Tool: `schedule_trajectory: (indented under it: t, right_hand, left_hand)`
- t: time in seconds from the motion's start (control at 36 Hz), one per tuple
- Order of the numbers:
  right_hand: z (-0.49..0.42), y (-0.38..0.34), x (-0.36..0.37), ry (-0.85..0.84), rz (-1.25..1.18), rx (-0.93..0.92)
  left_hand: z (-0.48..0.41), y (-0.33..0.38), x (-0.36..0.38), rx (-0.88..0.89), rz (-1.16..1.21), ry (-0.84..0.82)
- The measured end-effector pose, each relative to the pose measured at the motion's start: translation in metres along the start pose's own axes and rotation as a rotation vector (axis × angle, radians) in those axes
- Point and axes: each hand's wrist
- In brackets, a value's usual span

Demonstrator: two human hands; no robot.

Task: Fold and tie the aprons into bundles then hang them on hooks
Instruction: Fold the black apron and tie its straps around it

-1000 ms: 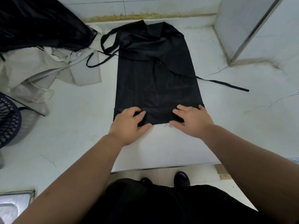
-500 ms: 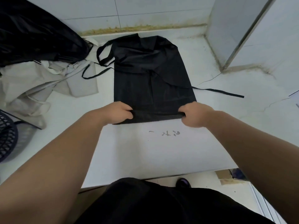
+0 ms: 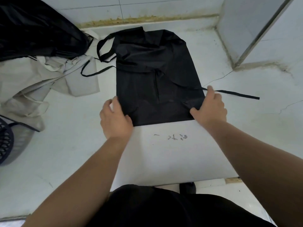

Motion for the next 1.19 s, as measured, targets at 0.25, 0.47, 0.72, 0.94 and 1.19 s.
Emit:
schedule_trajectory:
  t: [0.25, 0.47, 0.72, 0.94, 1.19]
  right_hand:
    - [0.014, -0.001, 0.039, -0.395, 0.391, -0.487]
    - [0.007, 0.024, 0.016, -0.339, 0.431, -0.373]
    - [0.034, 0.023, 0.008, -0.311, 0.488, -0.457]
    - [0.057, 0.029, 0.003, -0.316, 0.577, -0.560]
    - [0.069, 0.027, -0.013, -0.360, 0.449, -0.564]
  left_hand:
    - [0.021, 0.026, 0.023, 0.558, -0.356, -0.406]
    - [0.014, 0.006, 0.017, 0.406, -0.331, -0.400]
    - [0.038, 0.005, -0.002, 0.322, -0.223, -0.318]
    - [0.063, 0.008, -0.014, 0.404, -0.238, -0.324]
    - [0.066, 0.012, -0.029, 0.435, -0.243, -0.458]
Point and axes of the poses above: each hand's wrist, its own z-axis away from the middle knuckle, its own x-axis out of the palm, y = z × x, and after that the axes turned 9 degrees about -z, right-handed
